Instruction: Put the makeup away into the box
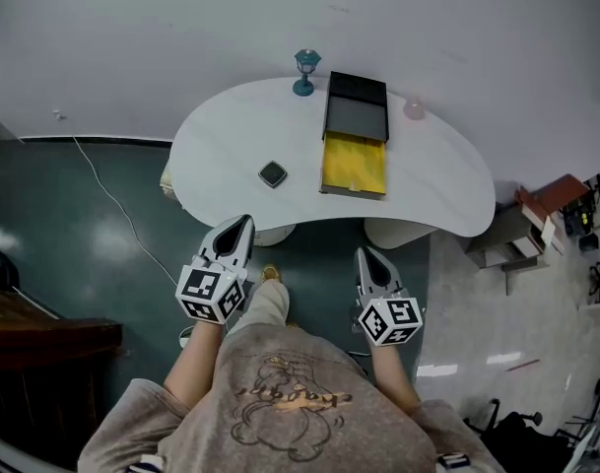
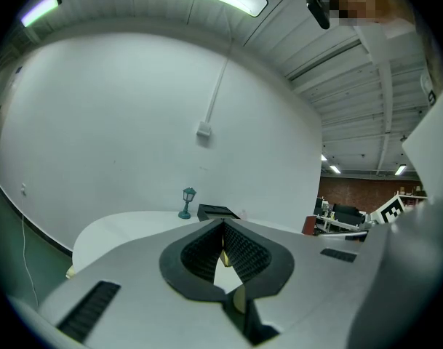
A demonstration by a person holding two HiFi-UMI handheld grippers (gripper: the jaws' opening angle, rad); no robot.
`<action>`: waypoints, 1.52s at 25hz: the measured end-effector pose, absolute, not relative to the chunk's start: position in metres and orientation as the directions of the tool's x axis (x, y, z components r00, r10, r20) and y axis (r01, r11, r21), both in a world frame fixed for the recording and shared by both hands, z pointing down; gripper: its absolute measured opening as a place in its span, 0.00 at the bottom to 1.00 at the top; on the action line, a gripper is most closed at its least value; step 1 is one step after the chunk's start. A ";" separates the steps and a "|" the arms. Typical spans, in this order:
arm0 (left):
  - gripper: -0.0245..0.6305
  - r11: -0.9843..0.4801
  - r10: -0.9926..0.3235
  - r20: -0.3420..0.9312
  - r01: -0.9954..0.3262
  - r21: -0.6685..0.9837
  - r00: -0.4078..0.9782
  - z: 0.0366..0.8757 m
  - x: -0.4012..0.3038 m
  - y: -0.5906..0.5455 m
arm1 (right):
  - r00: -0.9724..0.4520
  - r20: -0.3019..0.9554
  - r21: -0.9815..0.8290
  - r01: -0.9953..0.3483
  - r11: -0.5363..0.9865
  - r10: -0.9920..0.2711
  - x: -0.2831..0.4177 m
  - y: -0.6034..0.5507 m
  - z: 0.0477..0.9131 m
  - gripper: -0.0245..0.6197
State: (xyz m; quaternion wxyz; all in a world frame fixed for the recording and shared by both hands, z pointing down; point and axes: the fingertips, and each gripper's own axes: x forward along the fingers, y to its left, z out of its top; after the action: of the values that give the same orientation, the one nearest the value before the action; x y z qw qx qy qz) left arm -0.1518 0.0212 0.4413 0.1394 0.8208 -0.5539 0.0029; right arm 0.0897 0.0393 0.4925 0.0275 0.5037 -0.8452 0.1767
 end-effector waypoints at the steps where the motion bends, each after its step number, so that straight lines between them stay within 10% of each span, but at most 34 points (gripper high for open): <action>1: 0.07 -0.348 -0.907 0.161 -0.909 0.229 0.388 0.442 -0.154 0.013 | -0.493 0.225 -0.270 -0.860 0.432 -0.841 0.087 0.031 0.492 0.04; 38: 0.07 -0.479 -0.833 0.177 -0.844 0.243 0.524 0.446 -0.162 -0.184 | -0.400 0.211 -0.270 -0.901 0.340 -0.892 0.057 -0.157 0.478 0.04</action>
State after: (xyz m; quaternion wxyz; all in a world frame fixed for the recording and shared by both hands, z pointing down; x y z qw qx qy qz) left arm -0.1620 -0.1845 0.4459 0.1509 0.8597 -0.4877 0.0173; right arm 0.0574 -0.1570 0.4782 0.0127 0.5478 -0.8184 0.1734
